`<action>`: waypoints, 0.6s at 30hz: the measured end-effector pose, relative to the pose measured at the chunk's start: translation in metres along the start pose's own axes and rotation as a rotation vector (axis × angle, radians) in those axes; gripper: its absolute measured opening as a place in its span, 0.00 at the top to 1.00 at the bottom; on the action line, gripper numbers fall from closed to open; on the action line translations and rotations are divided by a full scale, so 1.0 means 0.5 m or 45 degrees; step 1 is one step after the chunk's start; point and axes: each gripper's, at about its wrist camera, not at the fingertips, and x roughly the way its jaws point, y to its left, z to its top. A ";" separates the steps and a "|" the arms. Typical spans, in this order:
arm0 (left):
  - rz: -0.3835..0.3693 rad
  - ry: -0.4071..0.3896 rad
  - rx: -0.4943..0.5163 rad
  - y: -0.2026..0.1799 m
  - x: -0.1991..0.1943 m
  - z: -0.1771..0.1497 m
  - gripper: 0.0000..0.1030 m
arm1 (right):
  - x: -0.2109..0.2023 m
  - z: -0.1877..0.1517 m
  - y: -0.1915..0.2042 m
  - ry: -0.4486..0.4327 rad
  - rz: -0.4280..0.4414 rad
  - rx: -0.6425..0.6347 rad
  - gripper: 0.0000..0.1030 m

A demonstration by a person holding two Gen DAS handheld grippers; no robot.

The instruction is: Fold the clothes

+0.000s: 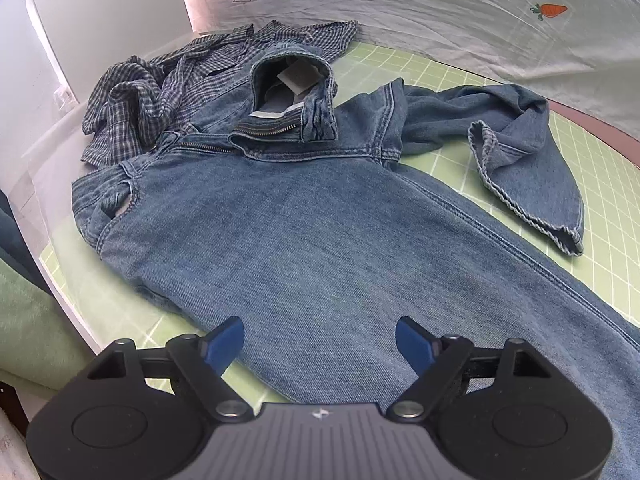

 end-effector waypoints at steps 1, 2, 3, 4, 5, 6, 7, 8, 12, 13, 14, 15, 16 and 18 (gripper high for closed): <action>0.000 -0.004 0.005 0.005 0.003 0.010 0.19 | -0.002 0.003 0.011 -0.002 0.000 0.012 0.29; -0.001 -0.008 0.008 0.010 0.006 0.019 0.18 | -0.005 0.006 0.021 -0.003 0.000 0.024 0.28; -0.001 -0.010 0.014 0.016 0.011 0.031 0.18 | -0.007 0.009 0.032 -0.005 0.000 0.036 0.28; -0.001 -0.012 0.022 0.024 0.017 0.043 0.18 | -0.010 0.011 0.047 -0.005 0.011 0.043 0.26; 0.000 -0.013 0.030 0.031 0.023 0.055 0.18 | -0.014 0.011 0.066 -0.008 0.025 0.042 0.24; 0.001 -0.015 0.037 0.040 0.029 0.067 0.18 | -0.017 0.011 0.087 -0.008 0.035 0.034 0.24; 0.002 -0.019 0.043 0.049 0.034 0.079 0.18 | -0.019 0.011 0.109 -0.006 0.043 0.024 0.24; 0.003 -0.022 0.045 0.059 0.040 0.092 0.18 | -0.022 0.012 0.132 -0.005 0.051 0.013 0.23; 0.015 -0.033 0.008 0.114 0.074 0.147 0.18 | -0.033 0.016 0.236 0.003 0.102 0.002 0.23; 0.021 -0.036 -0.004 0.127 0.085 0.158 0.17 | -0.035 0.018 0.262 0.005 0.118 -0.001 0.23; 0.027 -0.037 -0.017 0.142 0.098 0.169 0.16 | -0.036 0.021 0.289 0.007 0.134 -0.003 0.23; 0.033 -0.033 -0.029 0.156 0.114 0.181 0.15 | -0.038 0.025 0.318 0.006 0.153 -0.010 0.23; 0.036 -0.026 -0.041 0.169 0.130 0.193 0.15 | -0.040 0.029 0.349 0.003 0.173 -0.019 0.23; 0.033 -0.004 -0.058 0.188 0.163 0.215 0.15 | -0.043 0.040 0.409 0.000 0.219 -0.033 0.23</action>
